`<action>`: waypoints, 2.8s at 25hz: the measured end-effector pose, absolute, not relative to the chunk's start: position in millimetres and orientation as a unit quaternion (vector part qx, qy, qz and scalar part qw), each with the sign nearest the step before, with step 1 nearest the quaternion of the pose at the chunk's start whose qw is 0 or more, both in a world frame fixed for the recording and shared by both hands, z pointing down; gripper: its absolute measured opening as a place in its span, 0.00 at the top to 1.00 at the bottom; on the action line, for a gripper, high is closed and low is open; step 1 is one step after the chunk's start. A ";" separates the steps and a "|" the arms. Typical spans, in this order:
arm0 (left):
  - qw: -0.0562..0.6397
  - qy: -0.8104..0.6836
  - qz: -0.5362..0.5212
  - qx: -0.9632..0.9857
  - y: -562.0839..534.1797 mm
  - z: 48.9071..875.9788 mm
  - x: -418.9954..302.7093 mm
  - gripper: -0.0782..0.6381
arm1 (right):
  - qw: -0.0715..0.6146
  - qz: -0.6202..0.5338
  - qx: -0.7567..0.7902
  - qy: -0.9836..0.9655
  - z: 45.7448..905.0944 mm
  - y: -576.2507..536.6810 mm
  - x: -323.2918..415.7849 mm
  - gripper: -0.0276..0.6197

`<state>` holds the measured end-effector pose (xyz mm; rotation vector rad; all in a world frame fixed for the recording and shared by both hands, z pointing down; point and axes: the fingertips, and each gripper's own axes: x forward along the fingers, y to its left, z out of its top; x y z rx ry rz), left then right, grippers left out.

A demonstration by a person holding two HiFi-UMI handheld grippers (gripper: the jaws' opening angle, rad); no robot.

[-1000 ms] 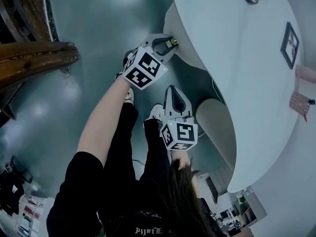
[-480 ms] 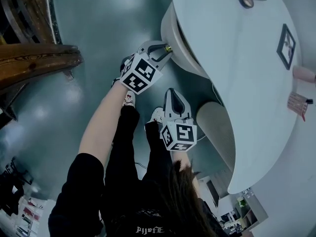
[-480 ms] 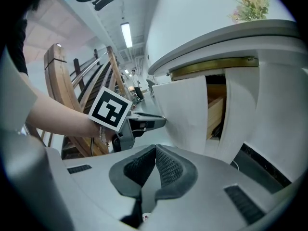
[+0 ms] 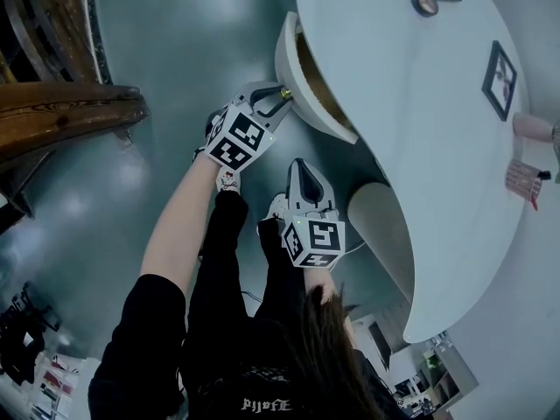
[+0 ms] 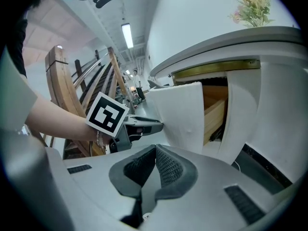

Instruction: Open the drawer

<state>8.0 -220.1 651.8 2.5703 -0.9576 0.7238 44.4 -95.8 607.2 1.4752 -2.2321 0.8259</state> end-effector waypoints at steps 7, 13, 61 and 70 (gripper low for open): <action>0.151 -0.331 0.268 0.892 -212.2 651.9 -0.4 0.73 | 0.170 0.292 0.520 -0.784 599.9 -91.9 46.8 0.92; 0.156 -0.330 0.280 0.888 -206.1 651.8 -7.1 0.73 | 0.169 0.292 0.524 -0.782 594.0 -92.3 47.3 0.92; 0.180 -0.325 0.340 0.864 -169.6 649.6 -51.3 0.73 | 0.184 0.323 0.525 -0.765 571.3 -58.0 39.8 0.92; 0.186 -0.329 0.354 0.855 -160.0 649.2 -61.8 0.73 | 0.183 0.320 0.521 -0.770 565.2 -56.3 36.6 0.92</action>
